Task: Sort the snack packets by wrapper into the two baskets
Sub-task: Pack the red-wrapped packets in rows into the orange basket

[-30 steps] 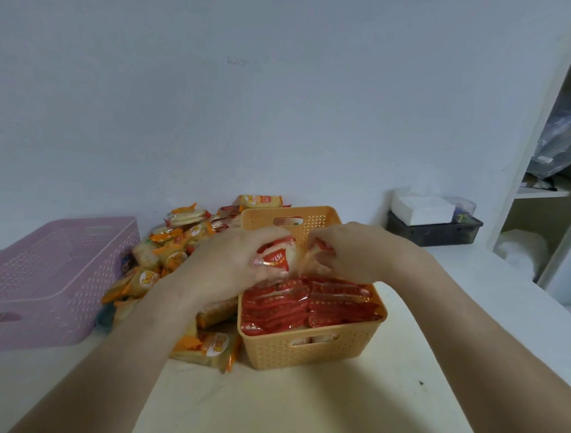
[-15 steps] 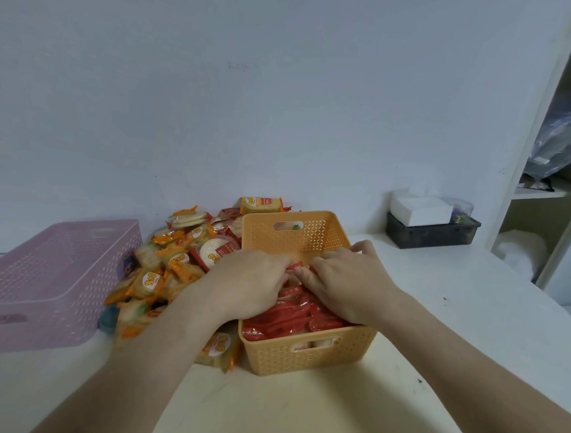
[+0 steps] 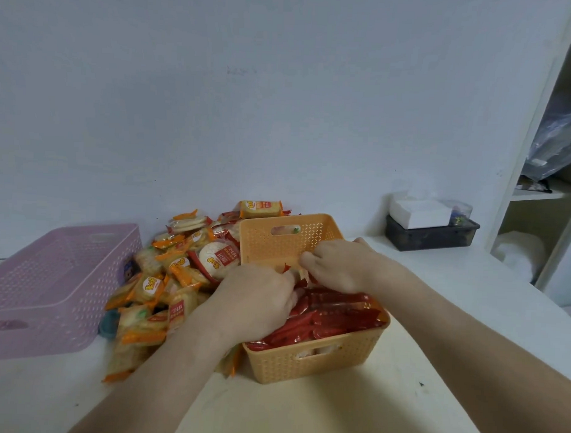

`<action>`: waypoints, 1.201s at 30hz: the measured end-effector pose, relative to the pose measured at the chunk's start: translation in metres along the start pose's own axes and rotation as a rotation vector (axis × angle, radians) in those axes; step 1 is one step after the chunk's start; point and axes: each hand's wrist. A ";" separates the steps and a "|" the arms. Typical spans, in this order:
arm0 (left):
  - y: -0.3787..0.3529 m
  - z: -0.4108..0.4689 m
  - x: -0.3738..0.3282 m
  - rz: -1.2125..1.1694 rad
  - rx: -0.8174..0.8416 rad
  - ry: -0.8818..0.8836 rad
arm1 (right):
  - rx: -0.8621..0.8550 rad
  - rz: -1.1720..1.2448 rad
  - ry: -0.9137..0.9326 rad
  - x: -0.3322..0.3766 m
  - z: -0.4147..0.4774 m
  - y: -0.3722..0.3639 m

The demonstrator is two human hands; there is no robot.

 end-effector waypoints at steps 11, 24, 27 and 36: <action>0.002 -0.004 -0.004 0.054 -0.055 0.048 | 0.299 -0.129 0.019 0.004 0.060 -0.008; -0.004 -0.017 -0.004 -0.285 -0.516 0.335 | -0.370 0.574 0.052 -0.009 0.025 -0.002; -0.008 -0.019 -0.002 -0.328 -0.514 0.402 | -0.341 0.498 0.113 -0.001 0.014 -0.012; 0.004 -0.015 -0.006 -0.166 -0.313 0.347 | -0.078 0.187 0.100 0.002 -0.010 -0.017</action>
Point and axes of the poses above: each hand's wrist, its own z-axis towards the middle knuckle, its own y-axis out of the back of the hand, x = y × z, and after that the axes turned 4 degrees about -y, right-handed
